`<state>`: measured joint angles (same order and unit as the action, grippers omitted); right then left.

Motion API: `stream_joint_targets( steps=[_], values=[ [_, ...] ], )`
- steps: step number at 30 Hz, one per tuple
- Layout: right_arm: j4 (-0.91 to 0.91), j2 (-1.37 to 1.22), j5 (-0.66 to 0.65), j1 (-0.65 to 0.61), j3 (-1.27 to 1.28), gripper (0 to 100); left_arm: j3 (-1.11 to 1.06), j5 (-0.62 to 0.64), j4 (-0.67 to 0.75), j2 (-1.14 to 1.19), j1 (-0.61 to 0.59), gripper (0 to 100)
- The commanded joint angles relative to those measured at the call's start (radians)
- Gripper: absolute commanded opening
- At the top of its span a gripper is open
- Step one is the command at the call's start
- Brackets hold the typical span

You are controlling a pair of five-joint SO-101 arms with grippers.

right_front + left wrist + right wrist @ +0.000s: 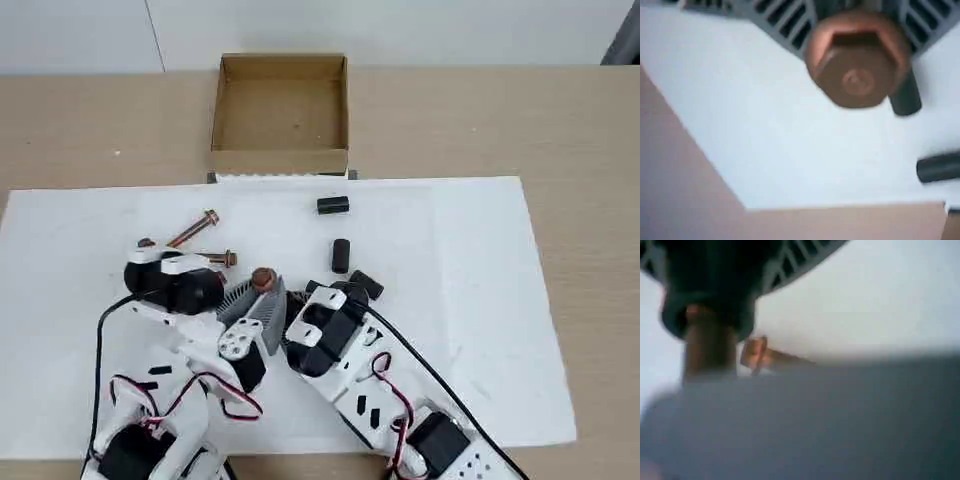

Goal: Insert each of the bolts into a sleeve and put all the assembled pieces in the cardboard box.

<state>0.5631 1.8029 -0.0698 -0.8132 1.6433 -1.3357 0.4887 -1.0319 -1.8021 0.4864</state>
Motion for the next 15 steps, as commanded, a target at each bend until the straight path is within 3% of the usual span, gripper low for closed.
stream_joint_targets(
  steps=[1,12,15],
  values=[
    [-0.059,0.012,-0.009,0.013,-0.078,0.2,-0.031,-0.034,-0.04,-0.003,0.014,1],
    [-0.062,0.012,-0.061,0.01,-0.091,0.2,-0.071,-0.04,-0.034,-0.005,0.012,1],
    [-0.062,0.012,-0.061,0.01,-0.089,0.2,-0.071,-0.04,-0.037,-0.006,0.011,10]
  ],
)
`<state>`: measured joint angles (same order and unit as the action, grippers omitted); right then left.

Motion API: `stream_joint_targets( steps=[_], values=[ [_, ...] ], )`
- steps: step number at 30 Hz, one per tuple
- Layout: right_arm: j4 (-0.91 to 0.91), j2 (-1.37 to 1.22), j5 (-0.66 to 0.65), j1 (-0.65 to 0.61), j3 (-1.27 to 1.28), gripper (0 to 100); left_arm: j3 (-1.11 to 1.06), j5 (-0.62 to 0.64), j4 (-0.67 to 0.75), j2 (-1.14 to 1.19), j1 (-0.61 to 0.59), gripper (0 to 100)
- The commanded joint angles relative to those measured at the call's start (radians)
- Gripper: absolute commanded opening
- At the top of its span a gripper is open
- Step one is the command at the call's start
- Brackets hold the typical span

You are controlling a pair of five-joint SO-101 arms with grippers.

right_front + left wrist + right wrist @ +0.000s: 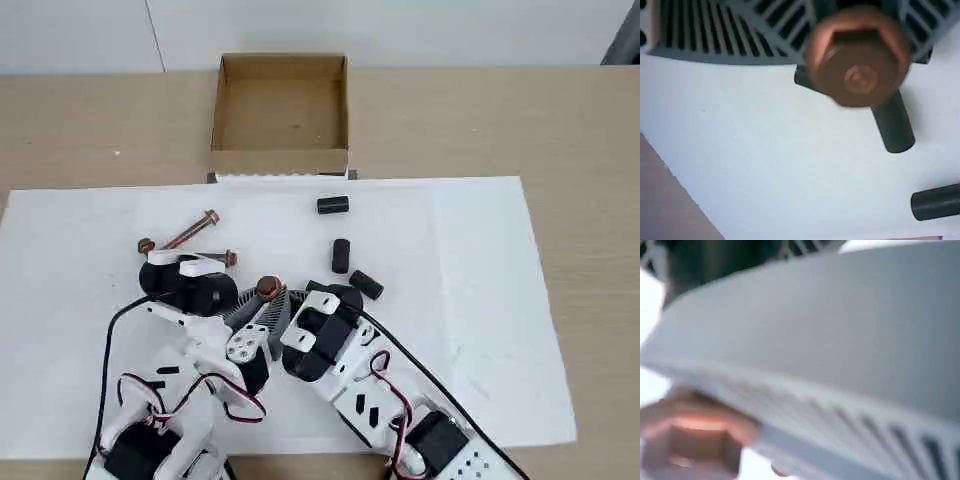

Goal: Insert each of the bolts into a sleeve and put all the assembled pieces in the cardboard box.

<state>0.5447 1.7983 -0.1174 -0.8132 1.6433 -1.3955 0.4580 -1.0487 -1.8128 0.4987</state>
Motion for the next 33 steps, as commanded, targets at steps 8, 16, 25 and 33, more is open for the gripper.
stream_joint_targets(
  steps=[8,16,25,33],
  values=[
    [-0.036,0.016,-0.014,0.01,-0.081,0.2,-0.007,-0.023,-0.038,0.008,-0.048,23],
    [-0.035,0.015,-0.014,0.012,-0.063,0.2,0.068,-0.107,-0.043,0.009,-0.127,23],
    [-0.036,0.015,-0.014,0.013,-0.02,0.2,0.22,-0.112,-0.127,0.008,-0.127,14],
    [-0.035,0.015,-0.012,0.062,-0.02,0.2,0.26,-0.19,-0.115,0.003,-0.152,0]
  ],
)
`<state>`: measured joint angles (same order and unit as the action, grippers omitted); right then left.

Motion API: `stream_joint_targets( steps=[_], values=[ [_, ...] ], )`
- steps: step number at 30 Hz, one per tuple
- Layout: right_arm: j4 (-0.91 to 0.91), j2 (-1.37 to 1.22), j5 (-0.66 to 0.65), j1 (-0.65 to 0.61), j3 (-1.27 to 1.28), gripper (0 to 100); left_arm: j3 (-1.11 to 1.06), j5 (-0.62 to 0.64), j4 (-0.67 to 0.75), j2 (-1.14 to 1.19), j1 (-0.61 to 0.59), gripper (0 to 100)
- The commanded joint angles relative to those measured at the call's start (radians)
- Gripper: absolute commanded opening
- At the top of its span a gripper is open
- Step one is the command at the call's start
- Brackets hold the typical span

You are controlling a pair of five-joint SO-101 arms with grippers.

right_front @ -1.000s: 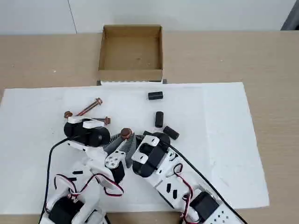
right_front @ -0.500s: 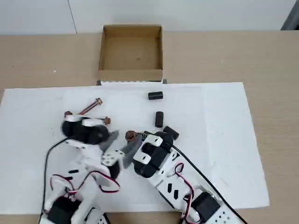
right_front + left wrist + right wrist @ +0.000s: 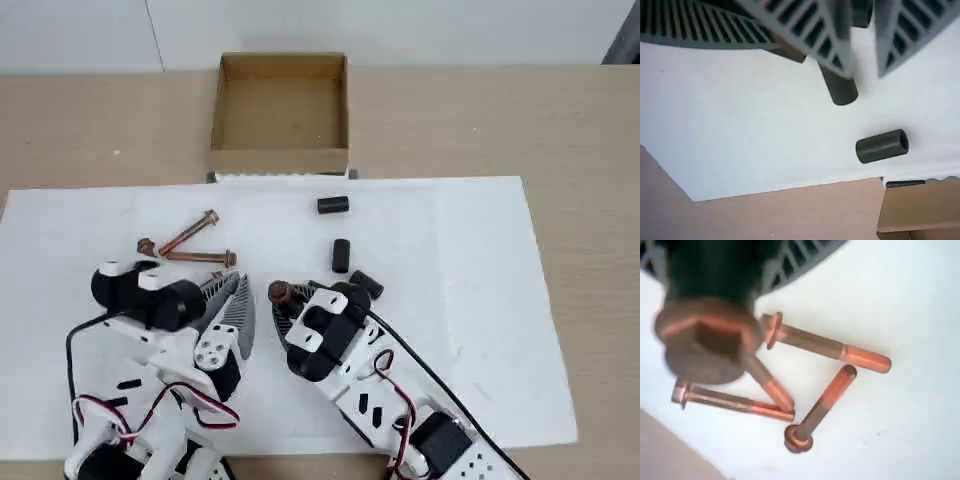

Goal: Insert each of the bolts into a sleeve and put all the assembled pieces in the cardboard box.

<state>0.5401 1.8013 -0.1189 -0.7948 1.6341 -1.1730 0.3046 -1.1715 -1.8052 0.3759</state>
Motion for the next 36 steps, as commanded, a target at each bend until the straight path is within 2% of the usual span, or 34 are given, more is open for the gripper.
stream_joint_targets(
  steps=[1,7,11,16,25,31,36],
  values=[
    [-0.03,0.012,-0.011,0.074,-0.011,0.2,0.036,-0.049,0.008,-0.005,-0.06,0],
    [-0.004,0.012,-0.008,0.295,-0.018,0.2,-0.064,-0.181,0.002,0.0,-0.298,0],
    [0.124,0.012,0.117,0.387,-0.035,0.2,-0.206,-0.253,0.008,-0.005,-0.379,0],
    [0.199,0.012,0.222,0.418,-0.103,0.2,-0.325,-0.252,0.008,-0.005,-0.39,0],
    [0.32,-0.036,0.219,0.412,-0.324,0.2,-0.427,-0.252,0.029,-0.006,-0.393,0],
    [0.303,-0.334,0.227,0.41,-0.557,0.2,-0.432,-0.252,0.037,-0.006,-0.393,1],
    [0.185,-0.69,0.222,0.414,-0.789,0.2,-0.432,-0.252,0.037,-0.006,-0.393,1]
  ],
)
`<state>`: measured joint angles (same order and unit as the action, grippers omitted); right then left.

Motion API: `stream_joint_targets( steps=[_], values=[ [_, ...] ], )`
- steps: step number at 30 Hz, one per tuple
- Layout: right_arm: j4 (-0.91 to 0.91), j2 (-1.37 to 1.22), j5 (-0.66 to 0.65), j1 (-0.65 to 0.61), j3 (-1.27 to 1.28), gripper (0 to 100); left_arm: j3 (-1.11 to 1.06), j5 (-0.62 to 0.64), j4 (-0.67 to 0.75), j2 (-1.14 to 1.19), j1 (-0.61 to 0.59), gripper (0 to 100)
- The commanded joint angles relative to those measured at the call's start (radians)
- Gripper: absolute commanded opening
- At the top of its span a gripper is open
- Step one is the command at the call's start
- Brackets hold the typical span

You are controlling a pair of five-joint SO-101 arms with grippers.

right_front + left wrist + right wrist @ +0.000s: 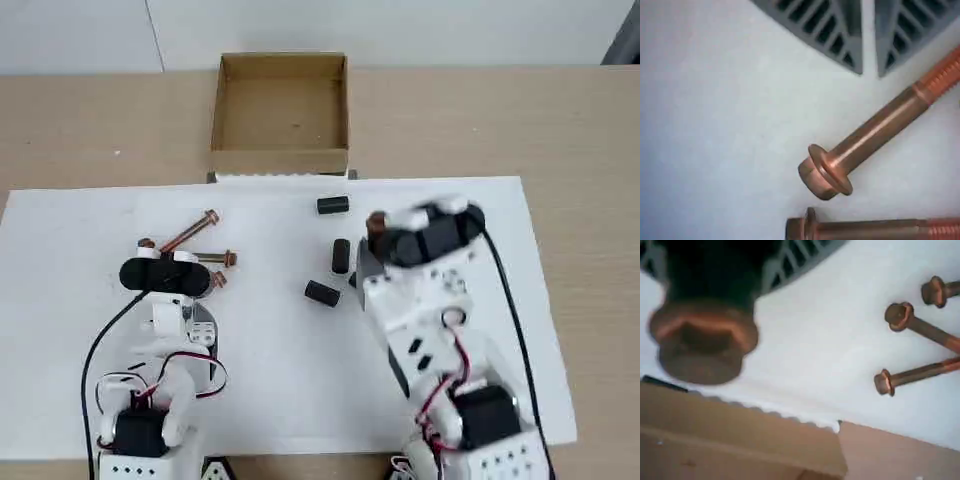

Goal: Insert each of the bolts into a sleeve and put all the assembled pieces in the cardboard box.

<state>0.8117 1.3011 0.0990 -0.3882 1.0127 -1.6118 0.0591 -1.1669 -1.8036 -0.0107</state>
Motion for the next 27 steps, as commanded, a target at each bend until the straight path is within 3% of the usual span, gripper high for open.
stream_joint_targets(
  steps=[1,11,18,27],
  values=[
    [-0.117,-0.262,0.002,0.01,-0.204,0.2,0.007,-0.006,0.032,-0.008,-0.006,1],
    [-0.346,-0.908,-0.049,0.012,-0.594,0.2,0.007,-0.006,0.032,-0.008,-0.006,1],
    [-0.503,-1.279,-0.186,0.021,-0.865,0.2,0.007,-0.005,0.032,-0.008,-0.006,1],
    [-0.55,-1.696,-0.305,0.053,-1.267,0.3,0.007,-0.005,0.032,-0.008,-0.006,1]
  ],
)
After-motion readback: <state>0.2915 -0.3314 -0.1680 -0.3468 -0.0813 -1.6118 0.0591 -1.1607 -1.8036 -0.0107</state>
